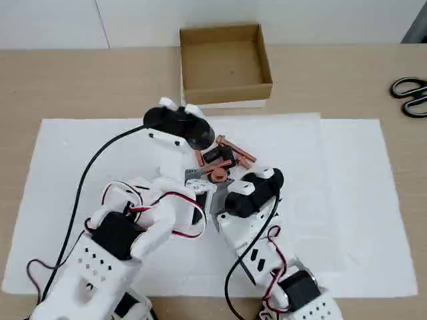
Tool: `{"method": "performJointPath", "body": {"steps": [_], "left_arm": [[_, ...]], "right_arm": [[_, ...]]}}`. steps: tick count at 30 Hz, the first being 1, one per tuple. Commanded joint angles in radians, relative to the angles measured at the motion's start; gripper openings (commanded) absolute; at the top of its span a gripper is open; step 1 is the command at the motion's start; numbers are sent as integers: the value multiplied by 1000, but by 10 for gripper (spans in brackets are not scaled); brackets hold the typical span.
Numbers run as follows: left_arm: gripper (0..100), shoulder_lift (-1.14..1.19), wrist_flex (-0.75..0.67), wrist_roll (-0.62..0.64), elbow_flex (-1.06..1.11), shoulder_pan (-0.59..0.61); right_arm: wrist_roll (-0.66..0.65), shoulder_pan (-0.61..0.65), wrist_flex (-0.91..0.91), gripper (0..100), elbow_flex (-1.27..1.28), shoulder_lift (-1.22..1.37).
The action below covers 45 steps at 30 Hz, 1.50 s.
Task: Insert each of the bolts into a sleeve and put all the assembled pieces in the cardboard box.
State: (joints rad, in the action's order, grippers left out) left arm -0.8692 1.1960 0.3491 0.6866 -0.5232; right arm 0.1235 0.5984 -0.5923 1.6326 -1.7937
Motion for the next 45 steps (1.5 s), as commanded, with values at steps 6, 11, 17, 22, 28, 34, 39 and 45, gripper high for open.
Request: {"method": "performJointPath", "body": {"steps": [6,11,17,22,28,34,39,45], "left_arm": [[250,-23,110,-25,-153,192],[250,-25,184,-213,-277,526],[250,-21,190,-226,-306,852],[250,-21,224,-282,-231,895],[250,-23,252,-282,-182,896],[250,-23,267,-287,-179,899],[250,-23,267,-287,-177,899],[250,-23,295,-288,-177,899]], "right_arm": [[5,-10,27,4,-12,-21],[5,-105,27,4,-25,-21],[-137,-205,28,4,-140,-18],[-210,-272,28,3,-353,101],[-218,-349,117,3,-813,622],[-216,-369,216,3,-1281,1228],[-216,-377,308,3,-1625,1647],[-218,-395,343,3,-2008,2087]]}}
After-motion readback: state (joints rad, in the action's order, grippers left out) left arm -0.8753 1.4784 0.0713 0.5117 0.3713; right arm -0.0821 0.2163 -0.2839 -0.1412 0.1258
